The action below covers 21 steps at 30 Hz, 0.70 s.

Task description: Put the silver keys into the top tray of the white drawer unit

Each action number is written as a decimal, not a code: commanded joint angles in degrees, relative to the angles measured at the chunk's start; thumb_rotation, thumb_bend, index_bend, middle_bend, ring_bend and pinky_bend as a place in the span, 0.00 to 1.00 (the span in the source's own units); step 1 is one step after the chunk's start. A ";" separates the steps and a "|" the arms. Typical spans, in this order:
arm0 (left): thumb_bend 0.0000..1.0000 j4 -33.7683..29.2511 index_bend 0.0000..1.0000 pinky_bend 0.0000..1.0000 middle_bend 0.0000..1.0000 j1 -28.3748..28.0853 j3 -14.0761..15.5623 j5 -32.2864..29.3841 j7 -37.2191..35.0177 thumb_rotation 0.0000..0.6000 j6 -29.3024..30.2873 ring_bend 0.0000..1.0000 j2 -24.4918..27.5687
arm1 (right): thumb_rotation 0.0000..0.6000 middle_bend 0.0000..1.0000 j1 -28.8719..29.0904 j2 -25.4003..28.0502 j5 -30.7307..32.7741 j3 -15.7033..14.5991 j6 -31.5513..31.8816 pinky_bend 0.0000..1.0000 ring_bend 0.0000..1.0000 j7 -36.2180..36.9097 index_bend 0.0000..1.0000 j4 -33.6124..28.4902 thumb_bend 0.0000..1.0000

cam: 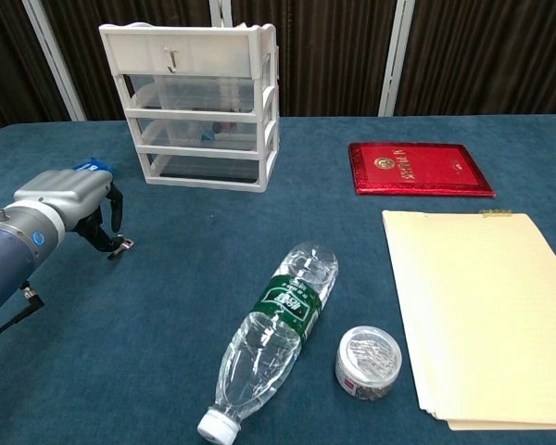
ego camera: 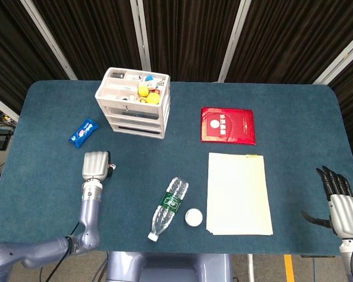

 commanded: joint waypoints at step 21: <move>0.39 1.43 0.55 0.76 0.97 0.43 -0.66 -0.50 -0.33 1.00 -1.26 0.88 -0.82 | 1.00 0.00 -0.07 -0.01 -0.03 0.10 0.20 0.00 0.00 0.42 0.00 -0.04 0.00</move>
